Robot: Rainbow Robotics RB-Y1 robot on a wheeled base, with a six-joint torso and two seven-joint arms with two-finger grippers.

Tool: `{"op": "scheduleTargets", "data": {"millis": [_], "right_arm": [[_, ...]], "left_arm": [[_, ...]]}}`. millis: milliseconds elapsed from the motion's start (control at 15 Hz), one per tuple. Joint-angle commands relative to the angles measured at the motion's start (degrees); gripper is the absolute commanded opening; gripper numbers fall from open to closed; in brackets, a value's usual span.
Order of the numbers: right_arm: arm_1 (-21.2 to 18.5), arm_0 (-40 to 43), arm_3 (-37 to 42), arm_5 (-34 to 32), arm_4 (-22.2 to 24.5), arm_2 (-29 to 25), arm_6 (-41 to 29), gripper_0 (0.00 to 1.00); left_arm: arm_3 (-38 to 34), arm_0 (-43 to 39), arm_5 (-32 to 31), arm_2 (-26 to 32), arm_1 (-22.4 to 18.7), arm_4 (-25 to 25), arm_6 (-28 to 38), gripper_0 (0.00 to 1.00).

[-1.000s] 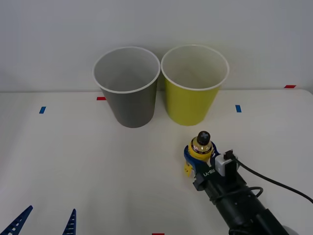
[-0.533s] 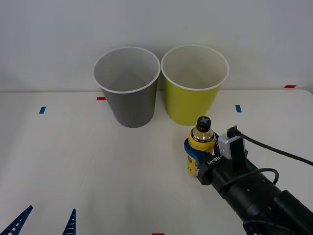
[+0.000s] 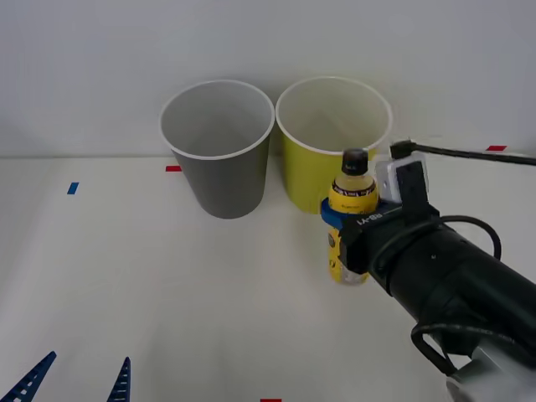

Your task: Put cans in the gray bin and PET bottles in the light green bin.

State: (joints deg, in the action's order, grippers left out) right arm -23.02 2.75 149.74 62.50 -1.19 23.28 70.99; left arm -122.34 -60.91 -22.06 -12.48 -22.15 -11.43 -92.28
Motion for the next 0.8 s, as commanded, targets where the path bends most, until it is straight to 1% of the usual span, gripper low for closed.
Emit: {"op": "scheduleTargets", "data": {"millis": [67, 200, 267, 400, 467, 533, 667, 800], "right_arm": [[0.61, -9.43, 0.26, 6.5, 0.4, 0.01, -6.3, 0.0], [1.23, -14.0, 0.26, 8.25, -3.73, -2.54, -8.06, 0.0], [2.11, -16.29, 0.26, 9.48, -6.1, -4.74, -8.06, 0.0], [4.04, -20.24, 0.26, 12.47, -9.62, -8.17, -7.36, 0.0], [4.39, -21.74, 0.26, 13.09, -11.02, -9.48, -7.01, 0.0], [4.66, -23.58, 0.26, 13.18, -12.08, -10.19, -6.74, 0.0], [5.97, -27.01, 0.26, 13.18, -12.17, -10.1, -6.04, 0.0], [7.29, -31.67, -3.14, 13.18, -11.99, -10.01, -5.07, 0.0]], "left_arm": [[0.0, 0.0, 0.0, 0.0, 0.0, 0.0, 0.0, 1.0], [0.0, 0.0, 0.0, 0.0, 0.0, 0.0, 0.0, 1.0], [0.0, 0.0, 0.0, 0.0, 0.0, 0.0, 0.0, 1.0], [0.0, 0.0, 0.0, 0.0, 0.0, 0.0, 0.0, 1.0], [0.0, 0.0, 0.0, 0.0, 0.0, 0.0, 0.0, 1.0], [0.0, 0.0, 0.0, 0.0, 0.0, 0.0, 0.0, 1.0], [0.0, 0.0, 0.0, 0.0, 0.0, 0.0, 0.0, 1.0], [0.0, 0.0, 0.0, 0.0, 0.0, 0.0, 0.0, 1.0]]}}
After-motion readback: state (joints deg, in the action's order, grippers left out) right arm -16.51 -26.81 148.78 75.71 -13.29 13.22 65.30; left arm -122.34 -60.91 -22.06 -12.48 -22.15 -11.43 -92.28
